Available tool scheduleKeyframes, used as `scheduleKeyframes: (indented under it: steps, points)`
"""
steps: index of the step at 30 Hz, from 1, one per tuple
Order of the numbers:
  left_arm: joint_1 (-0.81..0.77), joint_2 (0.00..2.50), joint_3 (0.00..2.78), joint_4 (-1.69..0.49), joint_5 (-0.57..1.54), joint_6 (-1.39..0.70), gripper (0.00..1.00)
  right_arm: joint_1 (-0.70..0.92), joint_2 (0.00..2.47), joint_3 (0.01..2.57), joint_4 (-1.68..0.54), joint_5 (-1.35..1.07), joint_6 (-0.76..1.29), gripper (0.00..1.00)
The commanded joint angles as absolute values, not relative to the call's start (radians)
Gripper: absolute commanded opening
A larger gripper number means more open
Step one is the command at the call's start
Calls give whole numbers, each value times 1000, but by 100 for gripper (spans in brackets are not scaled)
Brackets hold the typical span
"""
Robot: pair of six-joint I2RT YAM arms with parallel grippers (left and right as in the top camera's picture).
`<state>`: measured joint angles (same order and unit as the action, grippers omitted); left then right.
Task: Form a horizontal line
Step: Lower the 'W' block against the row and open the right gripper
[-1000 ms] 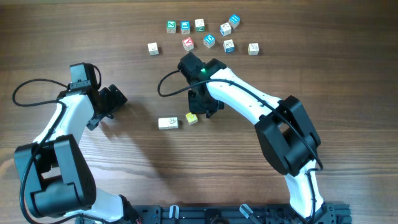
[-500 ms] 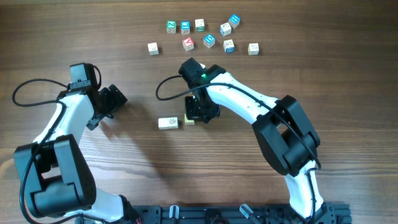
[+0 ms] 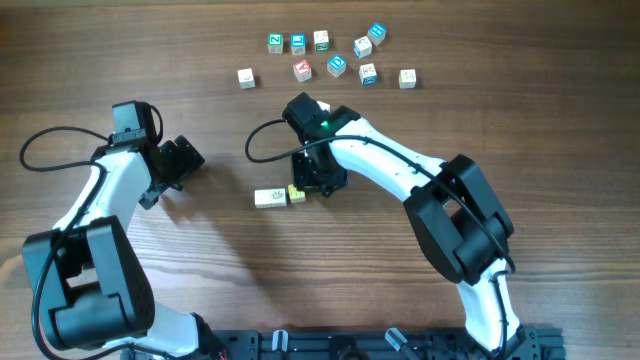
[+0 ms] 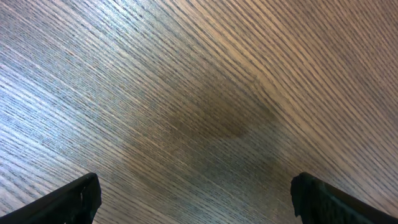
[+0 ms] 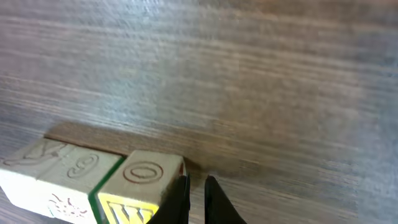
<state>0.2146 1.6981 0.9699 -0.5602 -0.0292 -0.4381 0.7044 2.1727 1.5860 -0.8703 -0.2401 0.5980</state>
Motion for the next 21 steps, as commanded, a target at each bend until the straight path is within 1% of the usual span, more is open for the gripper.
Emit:
scheduleKeyframes:
  steps: [1, 2, 3, 4, 8, 18, 21]
  points:
    - [216, 1704, 980, -560, -32, -426, 100, 710, 2161, 1582, -882, -257, 605, 11]
    - [216, 1704, 980, -560, -32, -426, 100, 710, 2161, 1582, -875, -252, 604, 11]
    - [216, 1704, 980, -560, -32, -426, 100, 710, 2161, 1582, -867, -184, 605, 11]
    - [216, 1704, 980, -560, -32, -426, 100, 709, 2161, 1582, -855, -167, 605, 12]
    - [216, 1704, 980, -560, -32, -426, 100, 715, 2161, 1582, -843, -239, 603, 12]
    - [216, 1704, 980, -560, -32, -426, 100, 730, 2161, 1582, -859, -234, 604, 11]
    - [216, 1704, 980, -560, -32, -426, 100, 722, 2161, 1582, -826, -126, 606, 13]
